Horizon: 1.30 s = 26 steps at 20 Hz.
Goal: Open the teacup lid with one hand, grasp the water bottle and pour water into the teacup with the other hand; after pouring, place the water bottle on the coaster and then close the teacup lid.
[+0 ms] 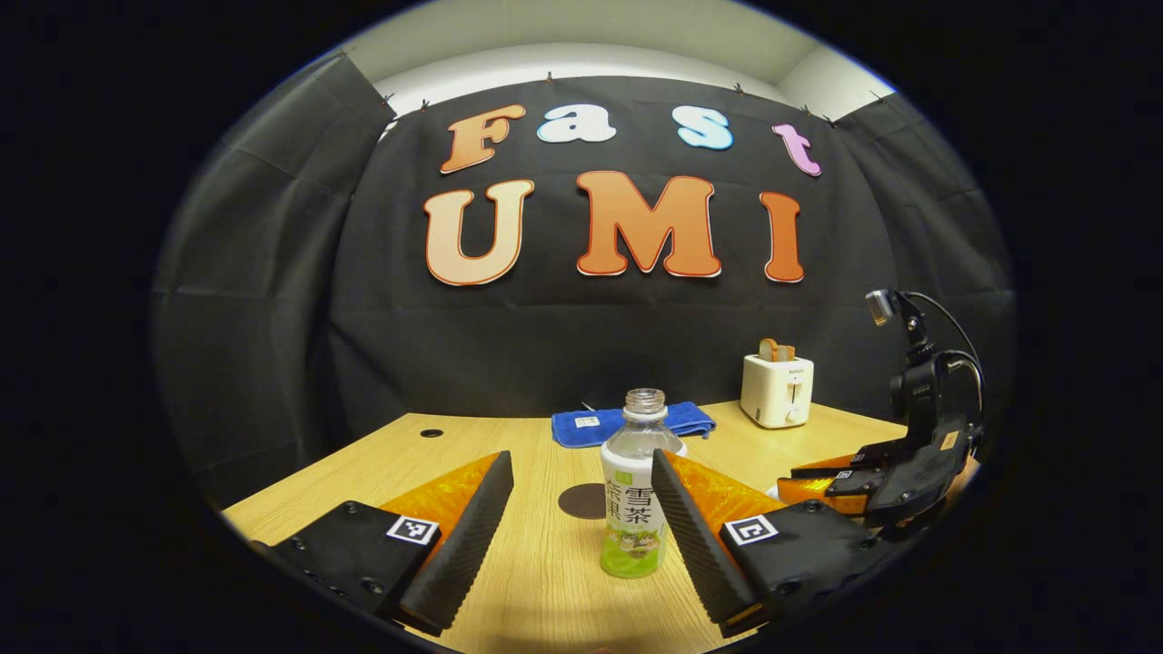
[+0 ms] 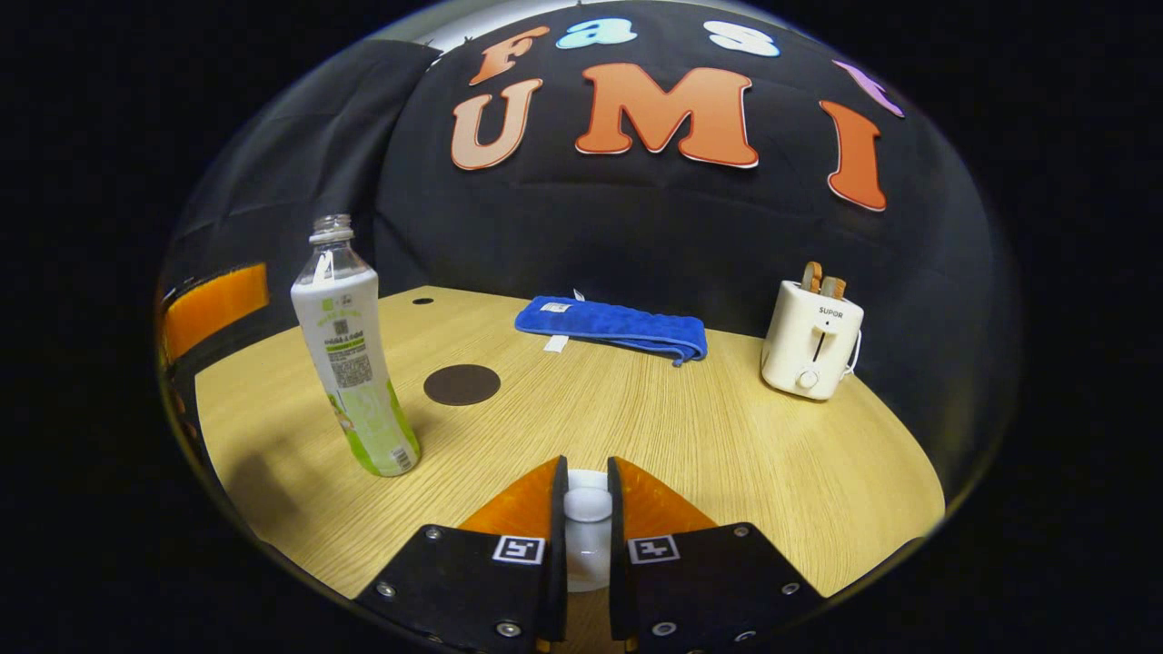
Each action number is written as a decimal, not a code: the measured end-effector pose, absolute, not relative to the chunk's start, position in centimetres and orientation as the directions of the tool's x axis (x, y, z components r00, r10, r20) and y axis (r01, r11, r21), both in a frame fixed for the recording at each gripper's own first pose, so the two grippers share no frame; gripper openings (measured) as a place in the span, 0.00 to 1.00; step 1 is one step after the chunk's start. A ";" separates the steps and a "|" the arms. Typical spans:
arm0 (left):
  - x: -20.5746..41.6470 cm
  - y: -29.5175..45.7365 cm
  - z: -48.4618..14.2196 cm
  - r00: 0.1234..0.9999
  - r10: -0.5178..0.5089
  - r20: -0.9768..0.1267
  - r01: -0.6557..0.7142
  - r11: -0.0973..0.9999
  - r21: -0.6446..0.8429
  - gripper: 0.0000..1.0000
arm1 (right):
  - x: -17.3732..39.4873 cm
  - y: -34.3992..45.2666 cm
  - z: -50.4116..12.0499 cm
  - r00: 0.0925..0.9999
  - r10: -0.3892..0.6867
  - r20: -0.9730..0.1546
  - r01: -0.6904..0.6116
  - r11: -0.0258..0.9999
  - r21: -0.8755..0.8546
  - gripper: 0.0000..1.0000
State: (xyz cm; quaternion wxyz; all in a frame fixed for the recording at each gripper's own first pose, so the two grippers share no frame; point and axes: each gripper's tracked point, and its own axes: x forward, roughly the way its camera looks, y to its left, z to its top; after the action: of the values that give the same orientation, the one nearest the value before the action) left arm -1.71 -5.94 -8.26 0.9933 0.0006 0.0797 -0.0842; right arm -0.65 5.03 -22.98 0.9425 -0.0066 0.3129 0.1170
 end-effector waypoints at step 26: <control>2.9 -9.1 -18.8 0.920 -0.074 -0.385 0.088 0.996 0.020 0.69 | -0.8 1.9 -15.8 0.873 0.207 -0.442 -0.198 0.978 0.068 0.19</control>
State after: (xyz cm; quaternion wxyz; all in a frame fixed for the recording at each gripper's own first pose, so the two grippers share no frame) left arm 2.87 -9.06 -18.85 0.9796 0.0183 0.1959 -0.0412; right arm -0.80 1.88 -15.78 0.9676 0.0105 0.2296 0.1046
